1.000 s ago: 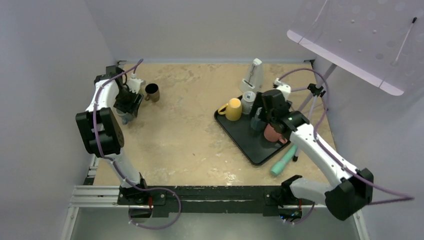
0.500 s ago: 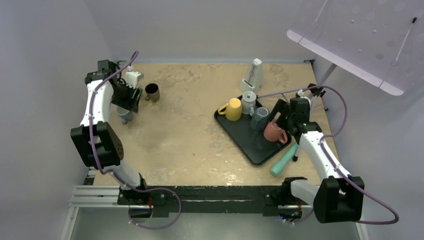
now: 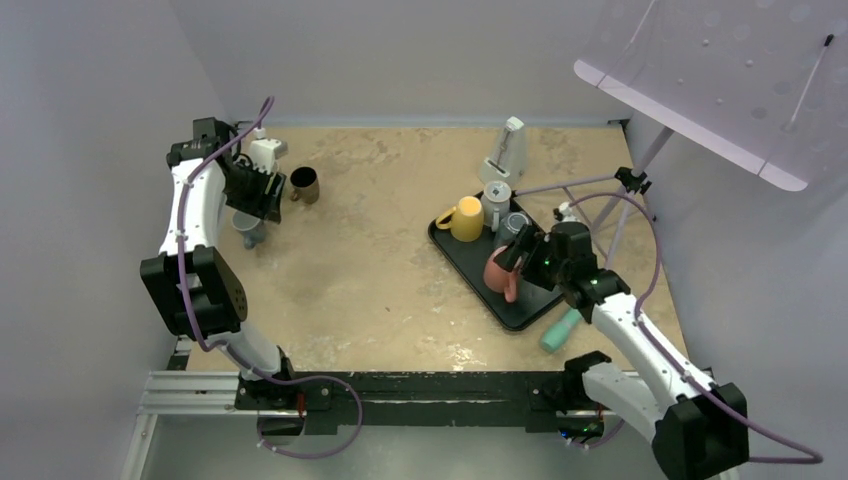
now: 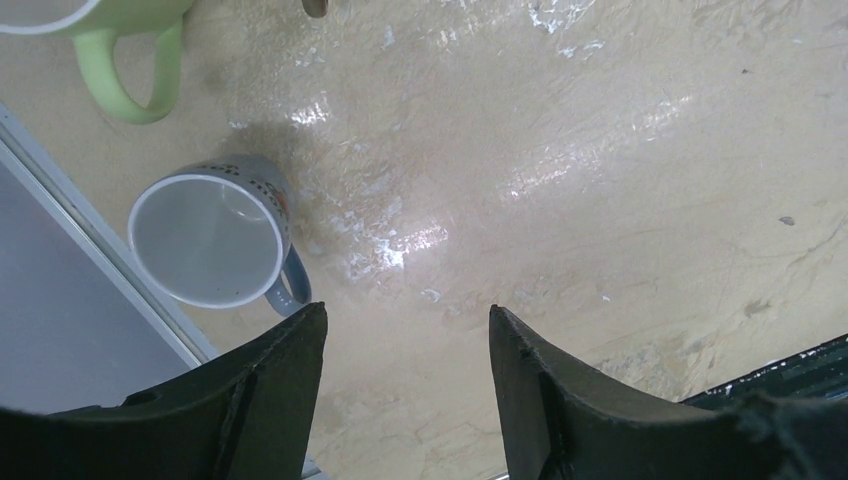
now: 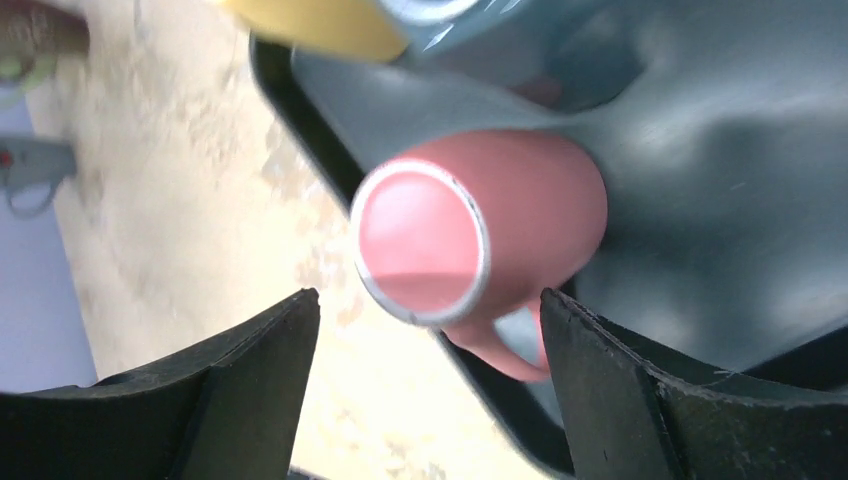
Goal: Turn the mug right side up
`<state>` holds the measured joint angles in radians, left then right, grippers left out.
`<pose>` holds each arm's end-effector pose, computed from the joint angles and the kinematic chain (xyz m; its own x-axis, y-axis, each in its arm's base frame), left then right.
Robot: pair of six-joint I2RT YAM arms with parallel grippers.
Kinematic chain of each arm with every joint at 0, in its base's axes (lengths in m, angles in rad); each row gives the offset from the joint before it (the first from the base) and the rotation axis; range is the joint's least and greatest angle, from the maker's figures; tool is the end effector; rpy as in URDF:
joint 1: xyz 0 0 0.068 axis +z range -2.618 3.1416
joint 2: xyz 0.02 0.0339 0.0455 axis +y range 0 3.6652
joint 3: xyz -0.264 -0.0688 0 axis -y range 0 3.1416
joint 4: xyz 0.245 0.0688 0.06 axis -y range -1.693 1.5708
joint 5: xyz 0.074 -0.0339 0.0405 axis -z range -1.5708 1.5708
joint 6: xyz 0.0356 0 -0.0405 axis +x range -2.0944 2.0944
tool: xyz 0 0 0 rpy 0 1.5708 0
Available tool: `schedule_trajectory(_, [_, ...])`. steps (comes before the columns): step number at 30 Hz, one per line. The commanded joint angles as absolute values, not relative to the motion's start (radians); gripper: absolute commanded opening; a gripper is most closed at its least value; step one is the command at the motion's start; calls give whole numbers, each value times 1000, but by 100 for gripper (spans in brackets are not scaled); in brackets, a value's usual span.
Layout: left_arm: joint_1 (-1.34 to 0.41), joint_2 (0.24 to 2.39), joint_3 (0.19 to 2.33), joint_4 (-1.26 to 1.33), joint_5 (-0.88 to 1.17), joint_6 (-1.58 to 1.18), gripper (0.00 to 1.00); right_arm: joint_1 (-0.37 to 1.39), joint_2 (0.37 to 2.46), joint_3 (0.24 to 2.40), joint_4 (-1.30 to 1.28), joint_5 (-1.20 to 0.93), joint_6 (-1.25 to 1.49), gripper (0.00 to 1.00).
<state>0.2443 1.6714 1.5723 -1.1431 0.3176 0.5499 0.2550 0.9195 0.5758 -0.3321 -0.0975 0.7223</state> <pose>0.3239 0.0693 0.3096 -0.8520 0.2993 -0.4296 0.3674 0.9263 -0.0834 0.1890 0.0529 0.2289 -0.6687 0.5056 -0.5451 0.1567 0.8125 0.5615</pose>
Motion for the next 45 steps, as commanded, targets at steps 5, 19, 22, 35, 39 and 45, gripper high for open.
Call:
schedule_trajectory(5, [245,1680,1644,-1178,402,527,65,495,1061,721,-549,172,756,86])
schedule_trajectory(19, [245,1674,1641,-1188,426,534,64,743,1245,752,-501,470,875,72])
schedule_trajectory(22, [245,1671,1646,-1194,432,531,65,744,1282,766,-470,505,854,60])
schedule_trajectory(35, [243,1572,1682,-1298,596,521,76,744,1151,770,-420,462,744,0])
schedule_trajectory(39, [215,1554,1778,-1399,788,455,82,743,973,824,-323,310,705,0])
schedule_trajectory(45, [113,1487,1925,-1436,1103,288,100,743,890,927,-75,112,745,0])
